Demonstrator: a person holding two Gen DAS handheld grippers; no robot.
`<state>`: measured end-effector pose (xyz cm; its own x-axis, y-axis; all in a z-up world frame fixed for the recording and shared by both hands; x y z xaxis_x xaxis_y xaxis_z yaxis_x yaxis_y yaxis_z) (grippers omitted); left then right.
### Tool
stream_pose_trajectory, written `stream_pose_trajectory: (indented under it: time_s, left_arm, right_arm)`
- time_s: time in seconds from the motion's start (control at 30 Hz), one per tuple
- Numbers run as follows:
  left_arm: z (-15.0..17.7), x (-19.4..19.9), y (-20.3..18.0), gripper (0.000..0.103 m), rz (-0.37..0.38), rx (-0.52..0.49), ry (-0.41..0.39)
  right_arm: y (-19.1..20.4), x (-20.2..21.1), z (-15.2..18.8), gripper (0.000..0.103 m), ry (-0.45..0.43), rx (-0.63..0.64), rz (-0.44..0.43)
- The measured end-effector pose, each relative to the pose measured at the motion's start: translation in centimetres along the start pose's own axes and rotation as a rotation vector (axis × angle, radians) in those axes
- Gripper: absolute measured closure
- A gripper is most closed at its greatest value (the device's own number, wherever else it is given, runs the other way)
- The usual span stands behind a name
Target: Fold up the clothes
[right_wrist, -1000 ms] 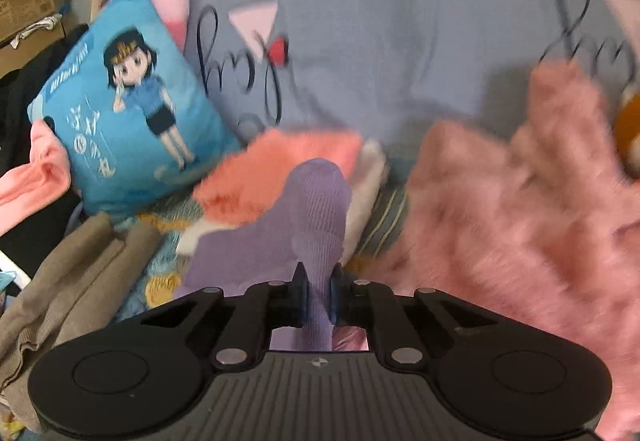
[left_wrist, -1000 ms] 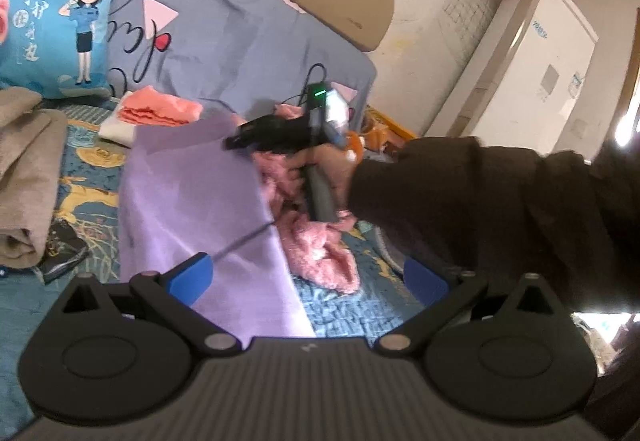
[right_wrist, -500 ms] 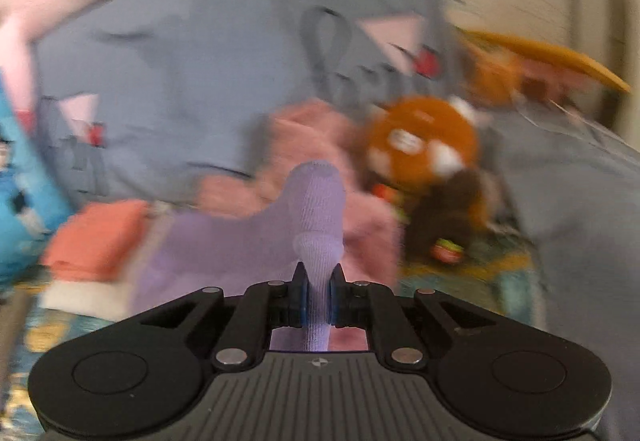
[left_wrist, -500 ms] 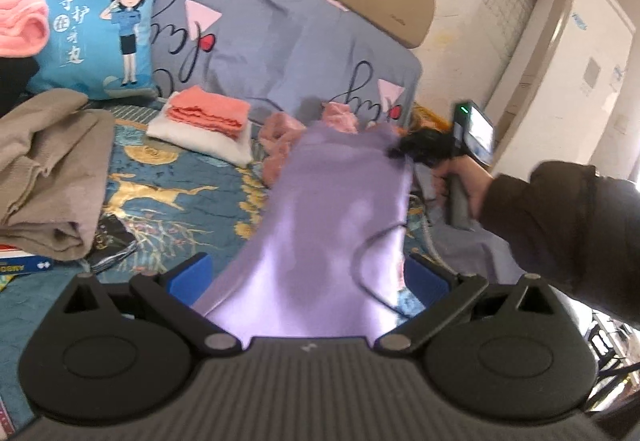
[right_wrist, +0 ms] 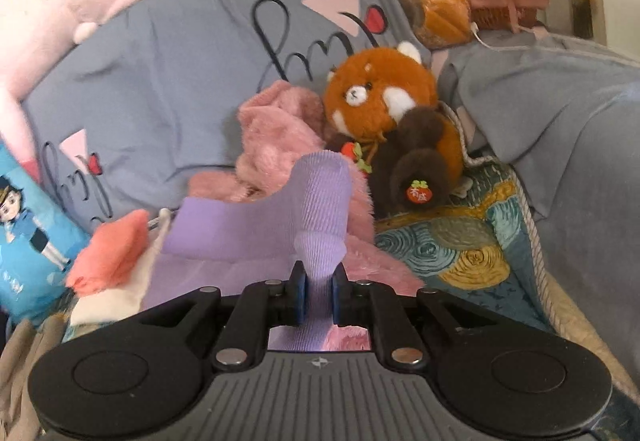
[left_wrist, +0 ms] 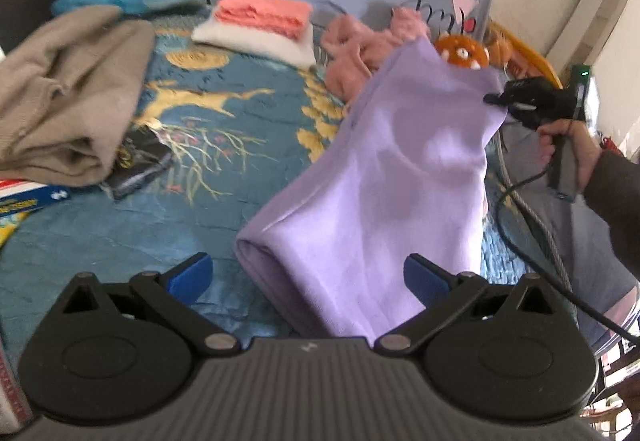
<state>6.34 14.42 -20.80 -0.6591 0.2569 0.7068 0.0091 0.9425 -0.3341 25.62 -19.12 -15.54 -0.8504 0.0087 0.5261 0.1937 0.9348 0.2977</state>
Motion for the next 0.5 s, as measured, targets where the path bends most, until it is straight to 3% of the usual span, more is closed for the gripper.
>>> stream_pose_trajectory:
  time_s: [0.1, 0.23, 0.43, 0.47, 0.5]
  left_arm:
    - [-0.3, -2.3, 0.9, 0.000, 0.019, 0.072, 0.053]
    - [-1.2, -3.9, 3.2, 0.000, 0.031, 0.210, 0.063]
    - [-1.5, -6.1, 3.1, 0.003, 0.084, 0.217, 0.126]
    - [-1.5, -6.3, 2.9, 0.008, 0.090, 0.210, 0.124]
    - [-1.6, -6.4, 2.7, 0.020, 0.096, 0.204, 0.122]
  right_arm:
    - [-0.1, 1.2, 0.5, 0.092, -0.003, 0.039, -0.013]
    - [-1.1, 2.5, 1.0, 0.093, -0.003, 0.026, -0.035]
    - [-2.7, 3.6, 1.4, 0.093, 0.006, 0.021, -0.044]
    - [-2.9, 3.6, 1.4, 0.093, 0.007, 0.020, -0.041]
    - [-3.1, 3.7, 1.4, 0.093, 0.008, 0.017, -0.038]
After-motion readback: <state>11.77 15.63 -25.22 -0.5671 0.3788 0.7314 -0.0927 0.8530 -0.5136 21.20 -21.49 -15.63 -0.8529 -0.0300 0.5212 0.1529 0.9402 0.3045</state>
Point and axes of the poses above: each gripper's, at about its wrist camera, not at the fingertips, and x roughly against the way its jaws point, y to its left, z to its underside, the point moved 8 cm from there along -x, roughly the way its jaws point, and after that the axes turned 2 degrees about -z, right-handed, at the moved point
